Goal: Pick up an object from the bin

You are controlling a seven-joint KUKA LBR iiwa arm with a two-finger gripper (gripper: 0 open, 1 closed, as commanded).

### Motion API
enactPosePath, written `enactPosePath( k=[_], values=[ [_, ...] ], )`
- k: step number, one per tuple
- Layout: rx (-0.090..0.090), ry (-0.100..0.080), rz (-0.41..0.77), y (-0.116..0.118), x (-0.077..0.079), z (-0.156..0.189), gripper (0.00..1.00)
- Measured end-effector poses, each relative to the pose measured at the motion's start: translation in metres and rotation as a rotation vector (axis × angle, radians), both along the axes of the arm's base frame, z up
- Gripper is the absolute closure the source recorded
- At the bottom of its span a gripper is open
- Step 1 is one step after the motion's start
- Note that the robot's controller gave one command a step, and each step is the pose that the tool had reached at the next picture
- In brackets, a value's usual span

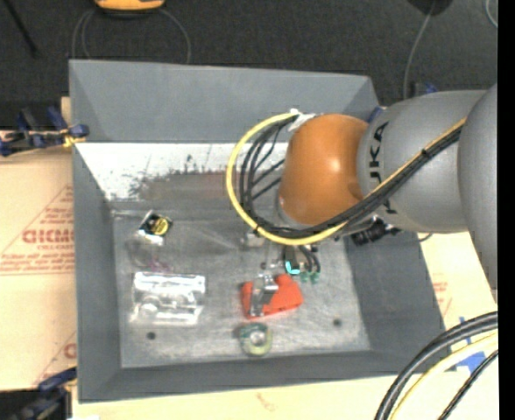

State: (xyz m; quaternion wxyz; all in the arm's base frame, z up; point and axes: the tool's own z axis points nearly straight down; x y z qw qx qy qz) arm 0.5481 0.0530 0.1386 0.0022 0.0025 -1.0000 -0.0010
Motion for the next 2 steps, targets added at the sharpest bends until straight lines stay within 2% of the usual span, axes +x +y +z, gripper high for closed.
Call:
enactPosePath(
  k=[1,2],
  values=[
    [-0.001,-0.017,0.234,-0.0660,-0.0490,-0.0656,0.00],
    [-0.001,-0.027,0.232,-0.0652,-0.0455,-0.0631,1.00]
  ],
)
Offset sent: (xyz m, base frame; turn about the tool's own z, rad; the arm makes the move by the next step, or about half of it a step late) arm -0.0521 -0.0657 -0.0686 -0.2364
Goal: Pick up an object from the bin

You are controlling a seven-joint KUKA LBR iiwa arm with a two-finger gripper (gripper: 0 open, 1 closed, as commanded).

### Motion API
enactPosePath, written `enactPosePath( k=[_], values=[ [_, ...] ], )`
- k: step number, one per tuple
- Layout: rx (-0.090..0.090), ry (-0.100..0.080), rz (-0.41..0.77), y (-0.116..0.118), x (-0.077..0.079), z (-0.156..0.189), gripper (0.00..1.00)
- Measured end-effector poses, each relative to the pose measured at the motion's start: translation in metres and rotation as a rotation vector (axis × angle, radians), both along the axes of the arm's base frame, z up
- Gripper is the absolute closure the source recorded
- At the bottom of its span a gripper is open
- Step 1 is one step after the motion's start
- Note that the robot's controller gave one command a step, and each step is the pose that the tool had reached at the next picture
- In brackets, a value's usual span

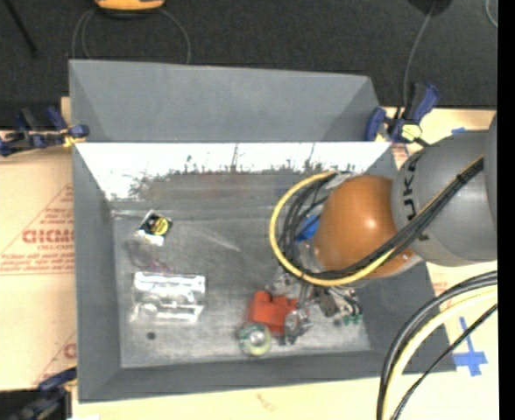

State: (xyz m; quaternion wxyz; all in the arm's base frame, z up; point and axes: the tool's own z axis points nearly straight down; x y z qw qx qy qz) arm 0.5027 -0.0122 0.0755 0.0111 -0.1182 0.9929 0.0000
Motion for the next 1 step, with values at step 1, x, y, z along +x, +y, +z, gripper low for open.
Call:
enactPosePath(
  k=[1],
  values=[
    [-0.004,0.012,0.002,0.0021,-0.0205,0.1467,1.00]
  ],
)
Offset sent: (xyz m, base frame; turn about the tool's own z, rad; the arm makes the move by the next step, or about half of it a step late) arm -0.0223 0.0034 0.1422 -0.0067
